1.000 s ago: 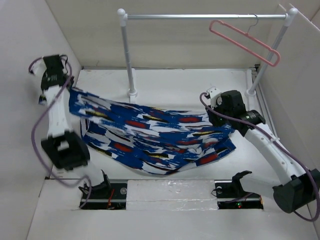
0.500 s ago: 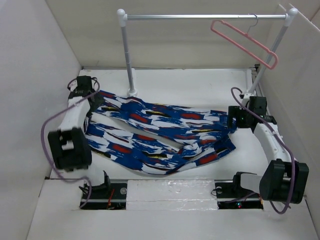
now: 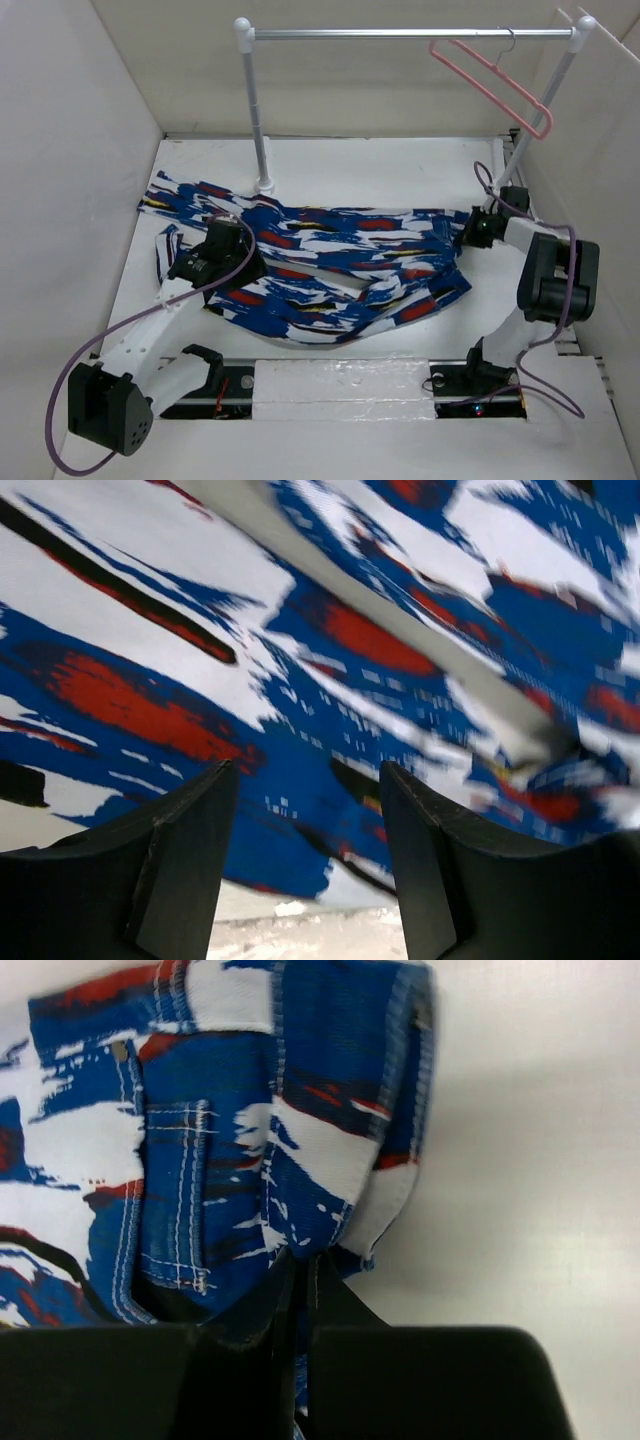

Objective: Place the trousers on the hanger
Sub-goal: Fold the trousers

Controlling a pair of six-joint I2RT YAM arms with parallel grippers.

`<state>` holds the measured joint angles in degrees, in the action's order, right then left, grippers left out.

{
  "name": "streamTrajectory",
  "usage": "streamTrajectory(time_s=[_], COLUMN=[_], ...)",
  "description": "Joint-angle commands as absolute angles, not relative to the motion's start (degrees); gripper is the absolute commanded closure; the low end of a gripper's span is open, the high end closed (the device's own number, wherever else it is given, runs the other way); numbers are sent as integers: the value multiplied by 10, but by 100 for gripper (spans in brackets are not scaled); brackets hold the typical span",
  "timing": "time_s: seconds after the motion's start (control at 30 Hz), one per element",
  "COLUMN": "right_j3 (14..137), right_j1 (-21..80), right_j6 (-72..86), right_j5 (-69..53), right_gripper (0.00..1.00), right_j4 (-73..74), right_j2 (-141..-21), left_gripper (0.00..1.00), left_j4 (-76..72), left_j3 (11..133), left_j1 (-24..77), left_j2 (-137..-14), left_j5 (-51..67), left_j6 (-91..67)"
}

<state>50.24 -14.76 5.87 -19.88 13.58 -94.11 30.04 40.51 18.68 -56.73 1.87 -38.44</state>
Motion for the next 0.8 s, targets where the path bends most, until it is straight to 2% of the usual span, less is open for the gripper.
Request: streamTrajectory(time_s=[0.0,0.03,0.07,0.1,0.13,0.2,0.33,0.37,0.43,0.53,0.7,0.77], right_j3=[598,624,627,623,619,581,432,348,332,320,316,299], right_j1=[-121,-111,-111,-101,-96,-96,-136,-177,-192,-214,-214,-214], right_j6=[91,91,91,81,70,35,14,14,9,-20,-13,-1], right_j5=[-233,-223,-219,-208,-198,-172,-177,-198,-206,-231,-249,-258], right_gripper=[100,96,82,40,28,17,19,26,26,25,25,27], right_j4=[39,51,60,77,96,141,171,146,145,155,123,62], right_j2=[-987,-982,-970,-956,-917,-867,-733,-681,-672,-680,-731,-750], left_gripper=[46,46,45,45,44,41,39,37,35,28,28,30], left_j4=[318,323,323,323,318,302,235,209,193,161,155,164], left_j3=[443,450,452,448,445,436,437,448,469,530,652,704], left_j1=[235,243,243,243,243,243,243,243,243,243,248,248], left_j2=[-551,-565,-572,-577,-587,-599,-650,-692,-709,-800,-974,-1014], left_j5=[27,19,13,6,-32,-44,-54,-51,-59,-50,-36,-39], left_j6=[-395,-395,-395,-395,-404,-414,-423,-407,-402,-371,-348,-346])
